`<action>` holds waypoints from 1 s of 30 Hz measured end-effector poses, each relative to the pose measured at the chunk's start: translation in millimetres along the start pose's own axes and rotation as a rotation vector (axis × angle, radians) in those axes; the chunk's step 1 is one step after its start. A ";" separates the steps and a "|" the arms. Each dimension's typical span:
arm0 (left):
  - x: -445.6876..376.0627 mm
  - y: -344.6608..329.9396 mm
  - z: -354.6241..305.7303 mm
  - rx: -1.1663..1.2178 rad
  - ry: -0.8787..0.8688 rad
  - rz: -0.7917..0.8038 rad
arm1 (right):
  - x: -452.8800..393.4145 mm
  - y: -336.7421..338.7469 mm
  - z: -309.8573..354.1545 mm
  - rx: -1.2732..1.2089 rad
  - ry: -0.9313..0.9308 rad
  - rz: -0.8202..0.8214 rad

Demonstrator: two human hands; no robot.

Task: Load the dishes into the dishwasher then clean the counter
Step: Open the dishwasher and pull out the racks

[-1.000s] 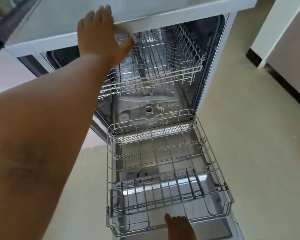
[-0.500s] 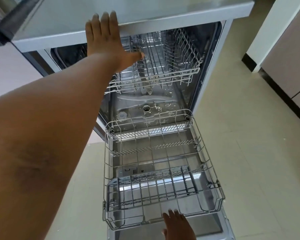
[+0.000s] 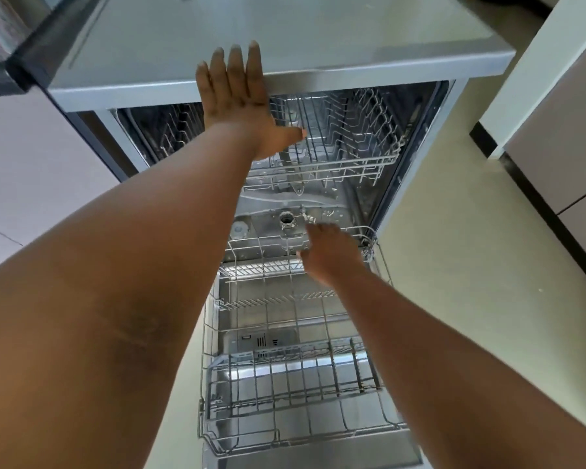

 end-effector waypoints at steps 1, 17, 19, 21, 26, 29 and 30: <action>0.8 -1.1 0.3 0.007 -0.013 -0.034 | -13.3 2.0 -0.2 0.012 0.022 -0.006; 78.8 -122.1 31.0 -0.100 -0.436 0.224 | -139.0 -2.5 -42.3 0.194 -0.042 0.079; 71.5 -139.5 34.1 -0.092 -0.319 0.340 | -143.4 0.3 -41.1 0.172 -0.049 0.032; 67.9 -152.9 36.7 -0.038 -0.188 0.447 | -144.3 2.3 -39.4 0.161 -0.049 0.002; 76.2 -155.2 30.2 0.091 -0.025 0.364 | -141.7 0.6 -41.7 0.139 -0.087 -0.032; 89.5 -154.6 31.6 0.077 -0.008 0.277 | -135.5 1.6 -46.4 0.082 -0.113 -0.097; 94.5 -154.9 31.7 0.089 0.007 0.259 | -131.1 1.0 -47.1 0.080 -0.100 -0.135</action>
Point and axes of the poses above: each hand's wrist, its own x-axis away from the middle knuckle, its own y-axis out of the back of the hand, z = x × y, the point moved 4 cm from there along -x, towards the middle knuckle, and after that the axes turned 14 degrees about -z, right-handed, at the moved point
